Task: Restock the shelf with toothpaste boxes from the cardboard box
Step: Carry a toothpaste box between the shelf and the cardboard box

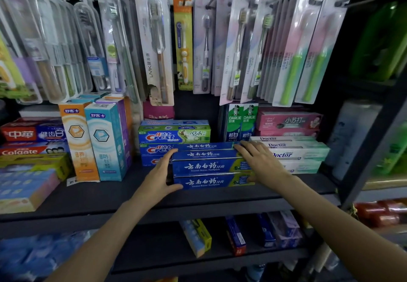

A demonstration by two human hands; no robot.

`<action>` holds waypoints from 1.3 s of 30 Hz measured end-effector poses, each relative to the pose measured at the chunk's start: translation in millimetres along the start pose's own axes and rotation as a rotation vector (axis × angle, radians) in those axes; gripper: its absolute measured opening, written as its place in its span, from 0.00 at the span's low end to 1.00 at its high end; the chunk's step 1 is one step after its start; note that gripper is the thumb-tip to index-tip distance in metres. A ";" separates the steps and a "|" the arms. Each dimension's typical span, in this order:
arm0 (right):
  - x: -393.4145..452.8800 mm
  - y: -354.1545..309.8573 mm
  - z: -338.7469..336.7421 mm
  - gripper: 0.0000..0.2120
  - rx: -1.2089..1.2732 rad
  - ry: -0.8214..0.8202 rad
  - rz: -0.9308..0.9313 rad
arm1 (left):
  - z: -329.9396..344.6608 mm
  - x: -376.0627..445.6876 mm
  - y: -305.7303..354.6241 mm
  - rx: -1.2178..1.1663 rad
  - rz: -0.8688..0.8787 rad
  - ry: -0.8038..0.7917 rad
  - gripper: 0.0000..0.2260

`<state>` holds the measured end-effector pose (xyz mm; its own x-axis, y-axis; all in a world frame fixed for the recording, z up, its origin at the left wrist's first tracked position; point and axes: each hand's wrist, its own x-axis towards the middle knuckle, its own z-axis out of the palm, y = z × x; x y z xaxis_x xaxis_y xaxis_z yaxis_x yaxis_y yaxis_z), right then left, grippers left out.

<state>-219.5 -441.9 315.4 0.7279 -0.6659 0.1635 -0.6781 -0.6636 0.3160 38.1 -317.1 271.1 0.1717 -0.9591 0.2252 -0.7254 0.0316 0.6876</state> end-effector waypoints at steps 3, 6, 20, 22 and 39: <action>5.9 -0.1 3.0 0.48 -0.011 0.029 -0.007 | -0.3 3.4 -3.0 0.010 -0.015 0.015 0.43; 10.3 -1.2 6.8 0.50 -0.023 0.028 -0.015 | -1.2 7.4 -6.9 0.027 -0.028 0.019 0.44; 14.5 -1.9 4.7 0.48 -0.010 0.012 0.016 | 2.1 4.8 1.9 0.119 -0.007 0.127 0.42; 11.4 3.0 0.4 0.49 0.127 0.032 0.029 | 2.1 1.4 14.3 0.270 0.070 0.281 0.39; -44.3 140.1 20.7 0.51 0.465 -0.287 0.593 | 118.2 103.6 172.3 0.806 0.421 -0.067 0.33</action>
<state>-348.8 -512.4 333.0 0.2217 -0.9715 -0.0841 -0.9622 -0.2040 -0.1803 -147.9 -444.3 331.4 -0.2339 -0.9278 0.2905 -0.9697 0.2010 -0.1389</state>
